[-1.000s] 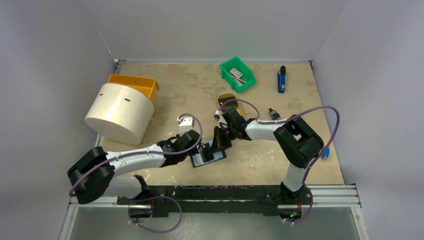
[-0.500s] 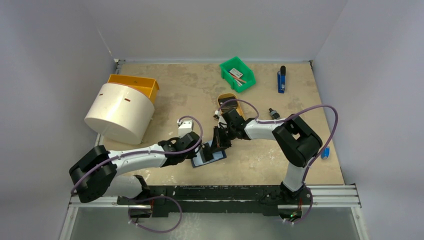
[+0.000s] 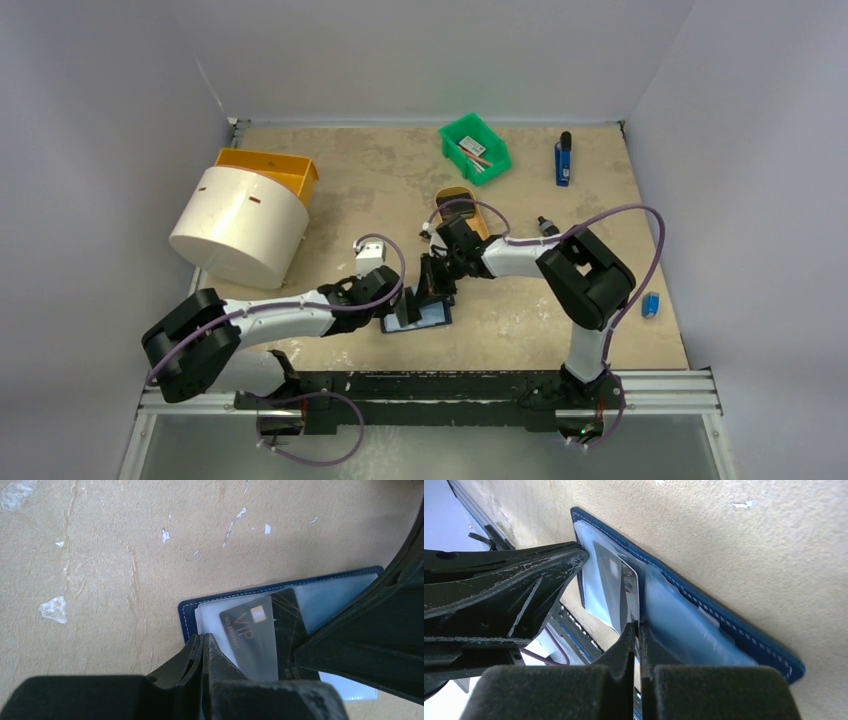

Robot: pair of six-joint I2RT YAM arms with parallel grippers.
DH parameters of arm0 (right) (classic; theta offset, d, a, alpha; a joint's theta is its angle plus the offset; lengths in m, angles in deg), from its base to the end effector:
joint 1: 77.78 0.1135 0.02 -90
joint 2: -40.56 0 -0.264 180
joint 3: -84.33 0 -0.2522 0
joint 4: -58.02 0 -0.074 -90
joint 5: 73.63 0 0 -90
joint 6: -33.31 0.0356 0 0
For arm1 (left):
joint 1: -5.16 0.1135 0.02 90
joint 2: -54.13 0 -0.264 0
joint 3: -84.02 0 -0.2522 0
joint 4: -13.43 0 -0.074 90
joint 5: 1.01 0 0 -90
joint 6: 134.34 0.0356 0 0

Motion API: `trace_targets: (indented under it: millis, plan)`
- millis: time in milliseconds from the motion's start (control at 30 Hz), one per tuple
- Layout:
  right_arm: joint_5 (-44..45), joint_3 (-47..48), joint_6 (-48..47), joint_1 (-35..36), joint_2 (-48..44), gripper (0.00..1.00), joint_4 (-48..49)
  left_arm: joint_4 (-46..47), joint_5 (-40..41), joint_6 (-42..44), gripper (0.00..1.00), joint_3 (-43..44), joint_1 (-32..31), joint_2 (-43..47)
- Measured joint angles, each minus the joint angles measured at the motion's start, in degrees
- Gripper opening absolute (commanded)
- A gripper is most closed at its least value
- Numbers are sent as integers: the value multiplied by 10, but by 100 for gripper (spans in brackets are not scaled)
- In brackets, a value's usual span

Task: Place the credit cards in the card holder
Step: Insert the credit card into the card holder.

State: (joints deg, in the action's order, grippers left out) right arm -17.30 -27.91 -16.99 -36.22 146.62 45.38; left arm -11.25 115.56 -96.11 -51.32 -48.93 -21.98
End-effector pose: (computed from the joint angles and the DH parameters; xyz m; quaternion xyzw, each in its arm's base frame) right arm 0.2535 0.2511 0.1304 -0.1114 0.9004 0.4155 0.0651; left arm 0.1482 -0.1776 0.1503 -0.0481 0.9322 -0.0937 0.3463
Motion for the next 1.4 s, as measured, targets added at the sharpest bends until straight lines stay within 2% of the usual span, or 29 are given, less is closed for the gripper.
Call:
trace_targets:
  millis: [133,267,367,433,500,733,1400]
  plan:
    - [-5,7,0,6,10,0,0,16,3,-2,0,-7,0,1]
    - [-9,11,1,6,13,20,-1,23,5,-3,0,-12,0,4]
    - [-10,10,3,8,12,27,-1,28,7,-9,0,-17,0,8]
    - [-13,10,4,10,10,28,-1,28,7,-12,0,-18,0,10]
    - [-15,9,5,11,8,26,0,28,7,-14,0,-19,0,11]
    - [-21,-15,21,12,-1,0,12,28,7,-21,0,-24,0,18]
    - [-36,-107,129,-8,-41,0,143,49,7,-43,0,-44,0,32]
